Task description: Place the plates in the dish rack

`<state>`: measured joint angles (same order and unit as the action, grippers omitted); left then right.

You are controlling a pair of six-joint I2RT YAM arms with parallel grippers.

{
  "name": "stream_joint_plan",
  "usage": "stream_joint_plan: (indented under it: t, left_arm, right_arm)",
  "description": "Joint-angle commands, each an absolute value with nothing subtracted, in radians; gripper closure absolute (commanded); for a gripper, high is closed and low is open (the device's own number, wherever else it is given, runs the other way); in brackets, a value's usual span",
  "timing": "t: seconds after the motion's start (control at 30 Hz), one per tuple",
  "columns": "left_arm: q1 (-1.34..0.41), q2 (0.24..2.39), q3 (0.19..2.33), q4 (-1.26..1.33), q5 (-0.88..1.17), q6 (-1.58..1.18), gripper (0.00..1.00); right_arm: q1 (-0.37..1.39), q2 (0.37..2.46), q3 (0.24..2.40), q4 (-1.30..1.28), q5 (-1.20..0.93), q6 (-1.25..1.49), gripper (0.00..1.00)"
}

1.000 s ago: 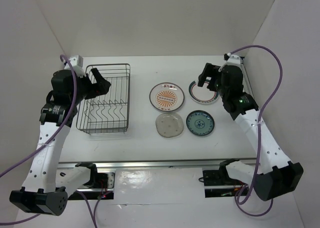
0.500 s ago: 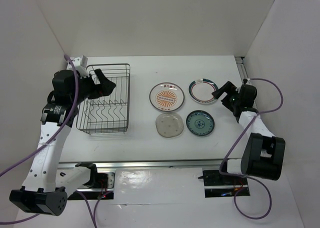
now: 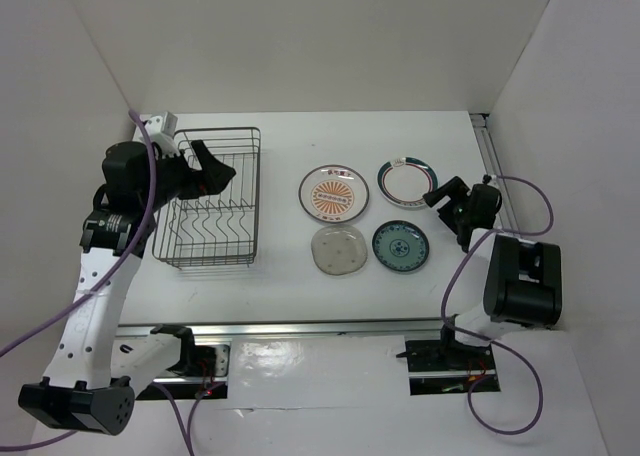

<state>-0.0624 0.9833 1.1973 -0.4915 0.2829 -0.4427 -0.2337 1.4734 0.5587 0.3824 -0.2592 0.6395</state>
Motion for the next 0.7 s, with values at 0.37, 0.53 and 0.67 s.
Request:
stream_joint_plan:
  t: [0.37,0.53,0.67]
  left_arm:
    - [-0.064,0.953,1.193,-0.426,0.327,-0.410,0.00]
    - [-0.064,0.953,1.193,-0.426,0.327,-0.410,0.00]
    - [-0.064,0.953,1.184,-0.426,0.327,-0.410,0.00]
  right_arm:
    - [-0.233,1.753,0.693,0.572,-0.221,0.729,0.23]
    - [-0.233,1.841,0.718,0.592,-0.230,0.749,0.29]
    - [-0.233,1.897,0.718,0.635,-0.241,0.770,0.35]
